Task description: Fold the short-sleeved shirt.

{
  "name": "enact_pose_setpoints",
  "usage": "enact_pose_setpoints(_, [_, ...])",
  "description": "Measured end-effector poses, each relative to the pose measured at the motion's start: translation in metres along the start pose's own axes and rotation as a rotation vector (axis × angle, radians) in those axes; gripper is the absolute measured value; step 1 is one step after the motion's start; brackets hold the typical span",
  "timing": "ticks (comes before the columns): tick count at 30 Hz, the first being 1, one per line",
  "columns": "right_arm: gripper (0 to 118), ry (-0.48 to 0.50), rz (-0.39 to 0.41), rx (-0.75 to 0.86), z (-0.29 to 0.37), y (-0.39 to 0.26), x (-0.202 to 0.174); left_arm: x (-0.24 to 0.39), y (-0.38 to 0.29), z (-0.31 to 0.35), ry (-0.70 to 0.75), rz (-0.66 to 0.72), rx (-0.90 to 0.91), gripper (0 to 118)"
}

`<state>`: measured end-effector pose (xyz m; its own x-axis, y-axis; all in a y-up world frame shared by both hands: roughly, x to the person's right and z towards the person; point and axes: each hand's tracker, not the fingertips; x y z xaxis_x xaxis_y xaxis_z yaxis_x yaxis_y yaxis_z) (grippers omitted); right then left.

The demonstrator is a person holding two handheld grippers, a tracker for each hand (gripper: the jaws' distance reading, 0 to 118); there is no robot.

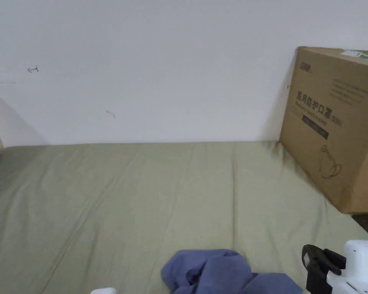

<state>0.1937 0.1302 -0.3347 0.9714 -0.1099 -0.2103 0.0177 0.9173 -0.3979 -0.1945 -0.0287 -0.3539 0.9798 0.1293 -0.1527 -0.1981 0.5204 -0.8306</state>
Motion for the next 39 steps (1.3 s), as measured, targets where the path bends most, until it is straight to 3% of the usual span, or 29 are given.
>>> enact_pose_setpoints(1, [0,0.012,-0.002,-0.024,-0.011,0.0,0.001,0.004,-0.003,0.013,-0.002,-0.033,0.046,11])
enact_pose_setpoints(2, [0,0.03,0.001,-0.053,-0.024,0.001,0.001,0.003,-0.005,0.021,-0.088,-0.013,0.056,2])
enact_pose_setpoints(5, [0,0.161,-0.057,-0.187,-0.075,0.01,0.003,-0.01,-0.019,0.055,-0.228,0.084,0.082,2])
enact_pose_setpoints(9, [11,0.215,-0.082,-0.417,-0.164,0.024,-0.012,-0.026,-0.025,0.087,-0.174,0.091,0.166,2])
enact_pose_setpoints(10, [44,0.196,-0.098,-0.502,-0.193,0.025,-0.017,-0.03,-0.028,0.095,-0.186,0.11,0.178,2])
enact_pose_setpoints(11, [86,0.185,-0.094,-0.585,-0.219,0.022,-0.022,-0.032,-0.028,0.096,-0.194,0.121,0.185,2])
enact_pose_setpoints(12, [109,0.178,-0.112,-0.609,-0.239,0.019,-0.025,-0.035,-0.03,0.1,-0.199,0.124,0.184,2])
enact_pose_setpoints(13, [111,0.176,-0.111,-0.663,-0.264,0.017,-0.029,-0.037,-0.032,0.104,-0.203,0.121,0.181,2])
enact_pose_setpoints(18, [110,0.024,0.021,-0.868,-0.344,-0.01,-0.035,-0.038,-0.04,0.105,-0.169,0.059,0.148,2])
enact_pose_setpoints(20, [99,-0.036,0.045,-0.928,-0.356,-0.023,-0.031,-0.039,-0.043,0.101,-0.171,0.066,0.135,2])
enact_pose_setpoints(21, [87,-0.009,0.03,-0.959,-0.356,-0.026,-0.03,-0.04,-0.045,0.1,-0.172,0.071,0.125,2])
enact_pose_setpoints(23, [64,0.02,0.128,-0.882,-0.341,-0.018,-0.034,-0.038,-0.044,0.099,-0.171,0.083,0.115,2])
enact_pose_setpoints(25, [3,0.103,0.17,-0.841,-0.323,-0.008,-0.034,-0.039,-0.043,0.102,-0.18,0.096,0.116,2])
enact_pose_setpoints(26, [3,0.084,0.174,-0.773,-0.305,0.002,-0.03,-0.039,-0.042,0.105,-0.181,0.102,0.118,2])
enact_pose_setpoints(30, [3,0.211,0.027,-0.572,-0.226,0.042,-0.002,-0.047,-0.044,0.11,-0.182,0.106,0.172,2])
enact_pose_setpoints(33, [3,0.226,0.001,-0.459,-0.157,0.072,0.024,-0.055,-0.035,0.127,-0.155,0.086,0.261,2])
enact_pose_setpoints(39, [3,0.165,-0.053,-0.352,-0.062,0.118,0.082,-0.073,0.03,0.203,-0.097,0.02,0.414,2])
